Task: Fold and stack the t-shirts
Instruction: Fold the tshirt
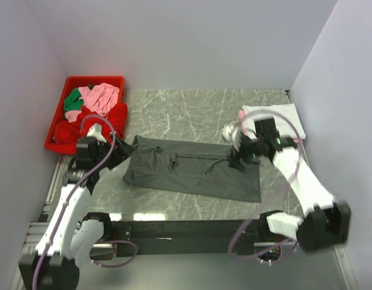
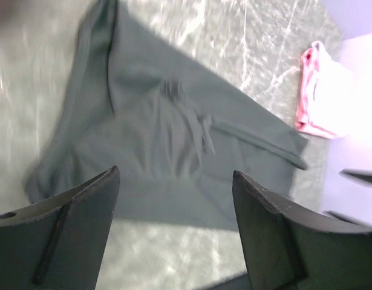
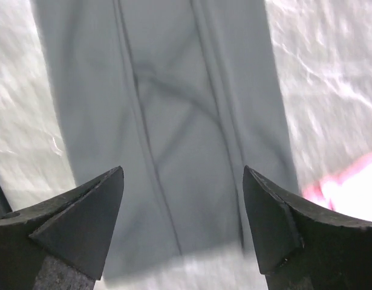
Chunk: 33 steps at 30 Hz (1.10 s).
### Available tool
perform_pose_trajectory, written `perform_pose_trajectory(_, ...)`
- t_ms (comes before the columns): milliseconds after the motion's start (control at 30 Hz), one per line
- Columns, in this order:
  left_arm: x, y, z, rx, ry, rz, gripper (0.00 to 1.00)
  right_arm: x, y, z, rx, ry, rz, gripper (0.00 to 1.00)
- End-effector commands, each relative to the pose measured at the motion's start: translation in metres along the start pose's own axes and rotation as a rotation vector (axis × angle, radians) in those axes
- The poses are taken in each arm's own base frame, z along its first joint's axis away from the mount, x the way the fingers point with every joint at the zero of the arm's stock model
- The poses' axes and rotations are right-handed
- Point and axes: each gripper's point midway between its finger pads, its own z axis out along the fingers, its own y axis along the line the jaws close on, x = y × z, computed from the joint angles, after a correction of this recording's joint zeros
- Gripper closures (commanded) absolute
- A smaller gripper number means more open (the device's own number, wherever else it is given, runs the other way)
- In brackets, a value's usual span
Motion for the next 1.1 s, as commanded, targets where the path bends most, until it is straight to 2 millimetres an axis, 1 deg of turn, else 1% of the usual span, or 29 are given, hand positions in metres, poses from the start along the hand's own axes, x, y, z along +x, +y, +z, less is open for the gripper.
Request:
perform_pose_trajectory(0, -0.046, -0.028, 0.021, 0.087, -0.096, 0.235, 0.19, -0.092, -0.02, 0.013, -0.184, -0.266, 0.156, 0.14)
perform_pose_trajectory(33, -0.05, -0.025, 0.037, 0.054, -0.069, 0.218, 0.21, -0.088, -0.017, 0.039, -0.295, -0.213, 0.27, 0.14)
perform_pose_trajectory(67, -0.053, -0.023, 0.045, 0.039, -0.061, 0.201, 0.24, -0.103, -0.016, 0.051, -0.335, -0.208, 0.285, 0.14)
perform_pose_trajectory(100, -0.052, -0.027, 0.051, 0.059, -0.036, 0.185, 0.27, -0.128, -0.031, 0.057, -0.322, -0.227, 0.27, 0.18)
perform_pose_trajectory(133, -0.053, -0.026, 0.063, 0.058, -0.017, 0.17, 0.33, -0.129, -0.037, 0.085, -0.343, -0.193, 0.34, 0.18)
perform_pose_trajectory(167, -0.052, -0.026, 0.067, 0.055, -0.006, 0.158, 0.35, -0.15, -0.045, 0.099, -0.29, -0.175, 0.311, 0.2)
perform_pose_trajectory(200, -0.05, -0.024, 0.069, 0.046, 0.007, 0.166, 0.39, -0.159, -0.05, 0.112, -0.274, -0.164, 0.336, 0.21)
perform_pose_trajectory(233, -0.052, -0.02, 0.067, 0.018, 0.011, 0.175, 0.4, -0.156, -0.051, 0.143, -0.294, -0.123, 0.42, 0.21)
perform_pose_trajectory(267, -0.053, -0.018, 0.064, 0.001, 0.007, 0.189, 0.4, -0.183, -0.06, 0.148, -0.287, -0.159, 0.412, 0.24)
perform_pose_trajectory(300, -0.055, -0.015, 0.059, -0.019, -0.01, 0.207, 0.4, -0.195, -0.052, 0.161, -0.317, -0.156, 0.423, 0.25)
perform_pose_trajectory(333, -0.06, -0.014, 0.047, -0.033, -0.059, 0.24, 0.39, -0.189, -0.049, 0.191, -0.332, -0.107, 0.521, 0.25)
perform_pose_trajectory(367, -0.059, -0.01, 0.039, -0.048, -0.069, 0.249, 0.39, -0.213, -0.058, 0.196, -0.314, -0.141, 0.519, 0.25)
perform_pose_trajectory(400, -0.058, -0.01, 0.032, -0.046, -0.085, 0.262, 0.37, -0.218, -0.052, 0.211, -0.307, -0.119, 0.539, 0.25)
perform_pose_trajectory(433, -0.057, -0.012, 0.019, -0.033, -0.118, 0.268, 0.36, -0.211, -0.051, 0.237, -0.312, -0.086, 0.615, 0.25)
perform_pose_trajectory(467, -0.054, -0.011, 0.013, -0.032, -0.124, 0.271, 0.36, -0.227, -0.055, 0.241, -0.309, -0.113, 0.64, 0.25)
perform_pose_trajectory(500, -0.051, -0.011, 0.007, -0.029, -0.129, 0.268, 0.35, -0.23, -0.055, 0.251, -0.3, -0.114, 0.665, 0.25)
perform_pose_trajectory(533, -0.049, -0.012, -0.002, -0.017, -0.152, 0.269, 0.34, -0.226, -0.053, 0.272, -0.27, -0.093, 0.72, 0.24)
perform_pose_trajectory(567, -0.048, -0.011, -0.007, -0.014, -0.16, 0.263, 0.34, -0.233, -0.056, 0.277, -0.256, -0.112, 0.726, 0.24)
perform_pose_trajectory(600, -0.045, -0.014, -0.015, 0.002, -0.175, 0.255, 0.34, -0.234, -0.058, 0.283, -0.241, -0.118, 0.74, 0.24)
perform_pose_trajectory(633, -0.041, -0.013, -0.017, 0.011, -0.168, 0.246, 0.34, -0.235, -0.062, 0.296, -0.196, -0.129, 0.789, 0.23)
perform_pose_trajectory(667, -0.039, -0.014, -0.019, 0.021, -0.17, 0.241, 0.34, -0.235, -0.066, 0.301, -0.18, -0.137, 0.82, 0.22)
perform_pose_trajectory(700, -0.039, -0.018, -0.024, 0.039, -0.187, 0.232, 0.34, -0.237, -0.067, 0.305, -0.179, -0.143, 0.846, 0.2)
perform_pose_trajectory(733, -0.038, -0.018, -0.025, 0.044, -0.189, 0.225, 0.34, -0.233, -0.067, 0.315, -0.171, -0.134, 0.887, 0.13)
perform_pose_trajectory(767, -0.038, -0.019, -0.027, 0.049, -0.195, 0.224, 0.34, -0.236, -0.068, 0.317, -0.171, -0.143, 0.896, 0.12)
perform_pose_trajectory(933, -0.041, -0.025, -0.031, 0.062, -0.202, 0.228, 0.34, -0.229, -0.055, 0.335, -0.184, -0.122, 0.895, 0.11)
perform_pose_trajectory(967, -0.041, -0.025, -0.03, 0.064, -0.2, 0.23, 0.34, -0.23, -0.05, 0.338, -0.205, -0.117, 0.889, 0.11)
perform_pose_trajectory(1000, -0.041, -0.025, -0.029, 0.064, -0.197, 0.231, 0.34, -0.22, -0.042, 0.345, -0.221, -0.083, 0.893, 0.12)
perform_pose_trajectory(1033, -0.041, -0.025, -0.029, 0.065, -0.196, 0.232, 0.34, -0.225, -0.04, 0.345, -0.242, -0.089, 0.886, 0.16)
perform_pose_trajectory(1067, -0.04, -0.024, -0.028, 0.063, -0.193, 0.232, 0.34, -0.224, -0.033, 0.347, -0.275, -0.077, 0.883, 0.19)
